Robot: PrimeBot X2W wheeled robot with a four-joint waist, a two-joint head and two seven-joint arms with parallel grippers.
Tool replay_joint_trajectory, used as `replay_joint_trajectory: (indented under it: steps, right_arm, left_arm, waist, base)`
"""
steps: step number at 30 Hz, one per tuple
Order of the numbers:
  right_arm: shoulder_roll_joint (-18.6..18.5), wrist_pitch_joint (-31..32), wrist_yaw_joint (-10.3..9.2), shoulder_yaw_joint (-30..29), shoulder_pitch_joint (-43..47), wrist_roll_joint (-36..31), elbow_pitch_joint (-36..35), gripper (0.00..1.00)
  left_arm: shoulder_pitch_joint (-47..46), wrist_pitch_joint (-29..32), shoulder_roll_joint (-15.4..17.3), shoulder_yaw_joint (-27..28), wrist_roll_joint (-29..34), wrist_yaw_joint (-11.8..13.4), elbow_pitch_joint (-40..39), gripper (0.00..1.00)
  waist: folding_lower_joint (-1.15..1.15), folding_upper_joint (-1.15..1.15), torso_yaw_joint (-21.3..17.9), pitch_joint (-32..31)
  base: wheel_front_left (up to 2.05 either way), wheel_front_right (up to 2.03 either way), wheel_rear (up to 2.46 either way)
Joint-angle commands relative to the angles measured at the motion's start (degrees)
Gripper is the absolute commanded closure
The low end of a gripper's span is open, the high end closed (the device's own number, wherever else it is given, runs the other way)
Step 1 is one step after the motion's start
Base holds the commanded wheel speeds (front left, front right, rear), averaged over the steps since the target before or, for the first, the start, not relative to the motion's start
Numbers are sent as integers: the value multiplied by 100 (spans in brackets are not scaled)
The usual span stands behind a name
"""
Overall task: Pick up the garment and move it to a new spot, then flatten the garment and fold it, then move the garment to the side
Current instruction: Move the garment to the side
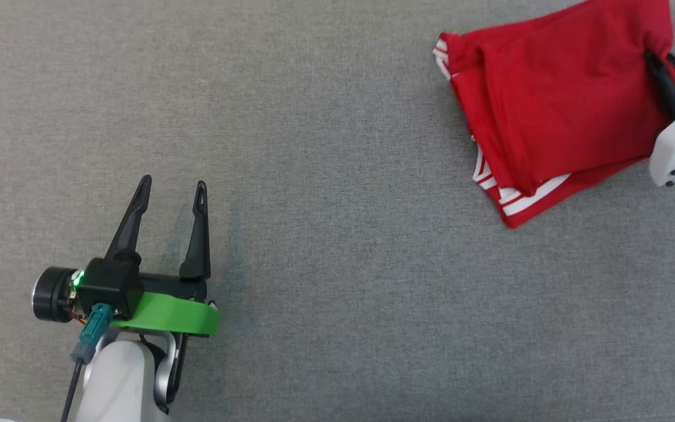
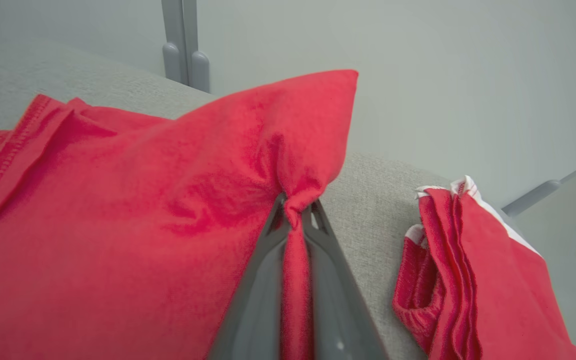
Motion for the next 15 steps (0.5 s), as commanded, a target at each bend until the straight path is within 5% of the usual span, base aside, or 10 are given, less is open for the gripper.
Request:
replay_joint_trajectory:
  steps: [1, 15]
  right_arm:
    - [-127, 35, -12, -31, -155, 44, -90, 100]
    - [-1440, 388, -12, -383, -796, 113, -352, 100]
  left_arm:
    - [-159, 1, 91, -17, 46, -21, -10, 0]
    - [-436, 1, 445, -251, 269, -84, -454, 0]
  waist:
    - [-1, 0, -438, 560]
    - [-1, 0, -861, 1109]
  base:
    - [0, 0, 0]
    - [0, 0, 0]
